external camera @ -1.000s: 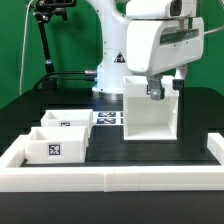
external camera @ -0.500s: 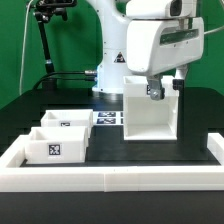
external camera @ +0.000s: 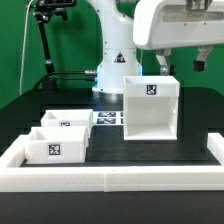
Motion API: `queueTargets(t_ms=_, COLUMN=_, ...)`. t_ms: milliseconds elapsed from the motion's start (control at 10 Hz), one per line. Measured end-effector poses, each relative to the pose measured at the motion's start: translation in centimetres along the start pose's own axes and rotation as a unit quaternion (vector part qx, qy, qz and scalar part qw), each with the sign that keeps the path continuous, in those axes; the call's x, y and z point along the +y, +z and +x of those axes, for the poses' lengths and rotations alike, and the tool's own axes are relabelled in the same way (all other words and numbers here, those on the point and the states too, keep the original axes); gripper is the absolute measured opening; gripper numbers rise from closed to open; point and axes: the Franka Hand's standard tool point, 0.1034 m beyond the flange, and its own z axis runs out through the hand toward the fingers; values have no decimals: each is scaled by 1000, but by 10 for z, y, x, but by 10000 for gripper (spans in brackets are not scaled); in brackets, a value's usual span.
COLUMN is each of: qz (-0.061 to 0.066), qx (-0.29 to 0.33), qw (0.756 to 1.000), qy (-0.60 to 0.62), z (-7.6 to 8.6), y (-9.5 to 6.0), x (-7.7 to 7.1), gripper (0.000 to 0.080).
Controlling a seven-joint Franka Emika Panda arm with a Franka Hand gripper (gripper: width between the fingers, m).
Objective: Assemble drawer
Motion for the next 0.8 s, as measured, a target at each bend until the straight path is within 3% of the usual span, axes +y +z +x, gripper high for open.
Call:
queueTargets(t_ms=600, qz=1, qx=-1, qw=1000, qy=1, z=0, y=2, x=0, gripper=650)
queueTargets(t_ms=700, qz=-9, qx=20, qw=998, qy=63, z=-12, y=0, x=-6, gripper=650)
queueTargets(t_ms=800, qz=-8, qx=13, qw=993, qy=116, z=-32, y=2, x=-17, gripper=650)
